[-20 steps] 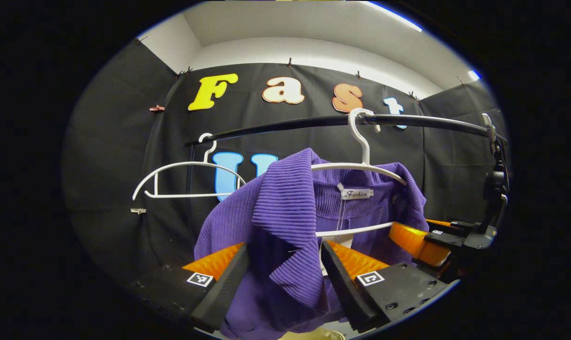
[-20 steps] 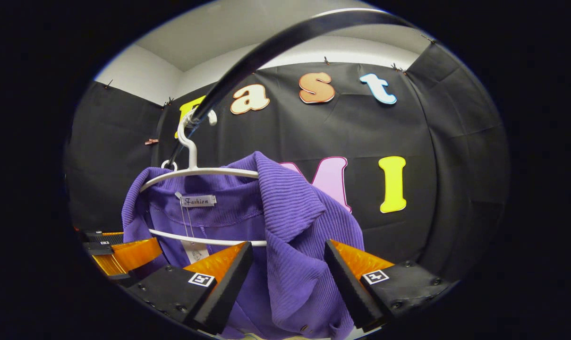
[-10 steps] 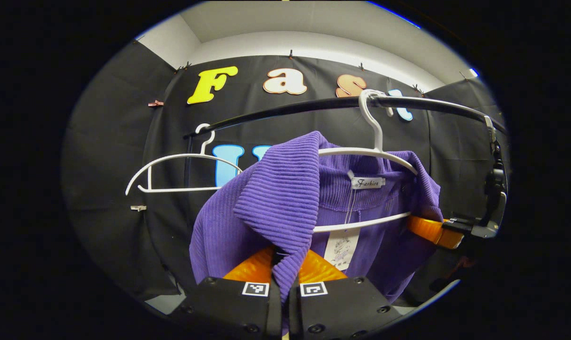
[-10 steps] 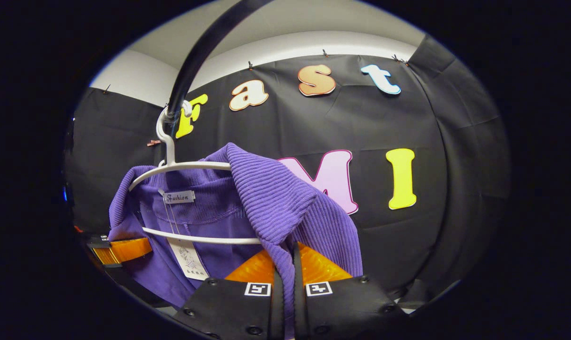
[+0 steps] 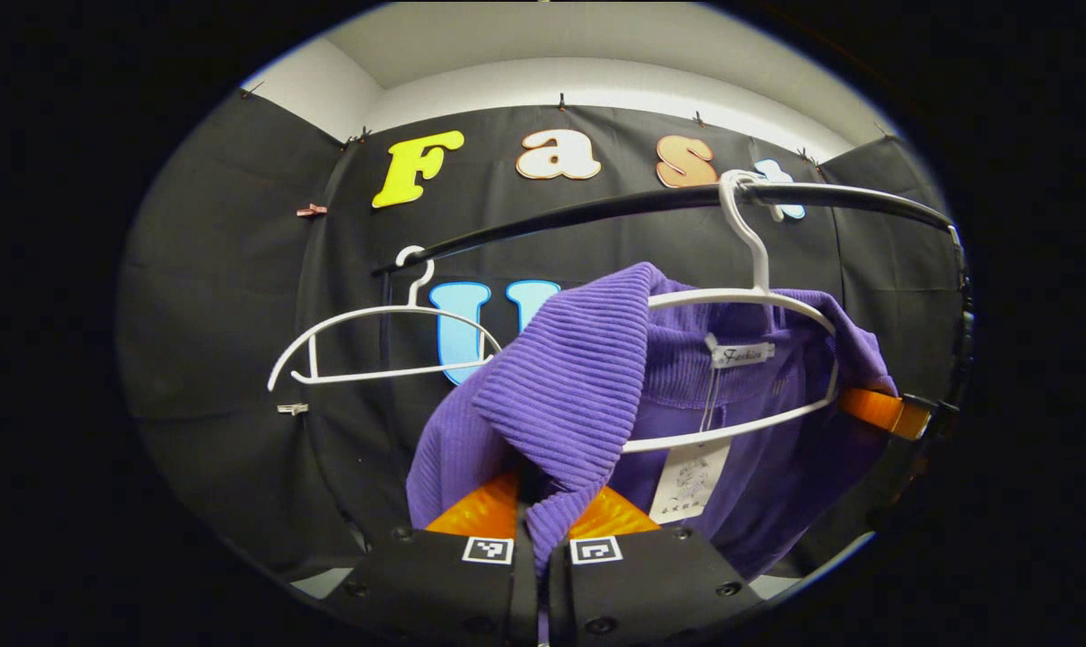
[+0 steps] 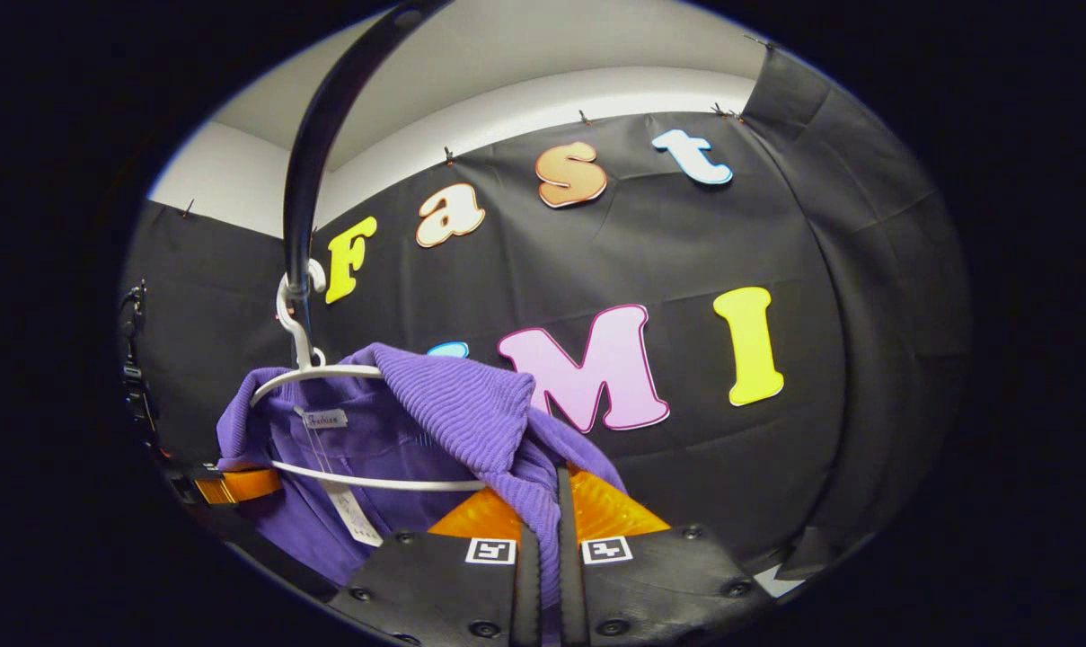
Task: Grasp the clothes on the hanger with both hands and then place them into the laundry hamper below.
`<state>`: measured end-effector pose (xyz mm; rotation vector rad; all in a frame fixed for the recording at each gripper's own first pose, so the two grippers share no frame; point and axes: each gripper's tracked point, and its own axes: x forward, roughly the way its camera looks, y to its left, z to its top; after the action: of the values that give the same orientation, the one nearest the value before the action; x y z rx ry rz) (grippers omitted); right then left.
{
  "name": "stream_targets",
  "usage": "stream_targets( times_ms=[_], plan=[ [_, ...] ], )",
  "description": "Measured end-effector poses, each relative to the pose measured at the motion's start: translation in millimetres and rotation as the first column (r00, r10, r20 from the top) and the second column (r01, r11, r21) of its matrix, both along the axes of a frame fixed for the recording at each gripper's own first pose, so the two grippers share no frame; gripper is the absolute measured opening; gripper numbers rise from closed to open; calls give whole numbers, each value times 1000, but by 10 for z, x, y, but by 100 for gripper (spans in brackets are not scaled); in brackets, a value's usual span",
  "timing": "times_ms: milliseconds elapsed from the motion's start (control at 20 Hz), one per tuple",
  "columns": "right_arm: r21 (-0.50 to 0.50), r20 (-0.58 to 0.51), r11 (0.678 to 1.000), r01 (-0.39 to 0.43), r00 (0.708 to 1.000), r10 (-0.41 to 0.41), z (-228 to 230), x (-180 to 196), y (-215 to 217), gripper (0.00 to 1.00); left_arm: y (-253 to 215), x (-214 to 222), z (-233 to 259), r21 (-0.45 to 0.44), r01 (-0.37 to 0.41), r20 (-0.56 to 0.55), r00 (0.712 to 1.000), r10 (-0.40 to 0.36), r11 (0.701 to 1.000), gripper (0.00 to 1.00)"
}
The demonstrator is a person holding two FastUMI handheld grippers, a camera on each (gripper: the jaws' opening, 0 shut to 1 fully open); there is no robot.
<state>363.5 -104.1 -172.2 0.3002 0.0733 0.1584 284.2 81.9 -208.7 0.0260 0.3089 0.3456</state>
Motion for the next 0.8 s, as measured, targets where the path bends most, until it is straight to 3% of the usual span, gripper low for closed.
stream_targets(
  times_ms=[200, 350, 400, 600, 650, 800],
  plan=[
    [95, 45, 996, 3, 999, -7, 63, 47, -16, 12, 288, -74, 388, 101, -73, 63, 996, 67, 992, 7],
    [193, 68, 981, -4, 998, -10, 63, 103, -3, 12, 372, -59, 438, 141, -79, 66, 995, 71, 987, 9],
    [214, 71, 977, -11, 997, -4, 63, 133, -5, 7, 415, -60, 480, 179, -88, 68, 995, 77, 980, 9],
    [280, 106, 959, -48, 994, 19, 169, 220, -59, 17, 584, -22, 661, 285, -119, 99, 991, 95, 951, 8],
    [288, 114, 955, -68, 993, 36, 193, 240, -48, 12, 627, 5, 704, 294, -126, 105, 990, 99, 947, 9],
    [290, 166, 950, -116, 984, 69, 335, 277, -144, 12, 713, 158, 868, 367, -109, 111, 991, 72, 924, 9]
  ],
)
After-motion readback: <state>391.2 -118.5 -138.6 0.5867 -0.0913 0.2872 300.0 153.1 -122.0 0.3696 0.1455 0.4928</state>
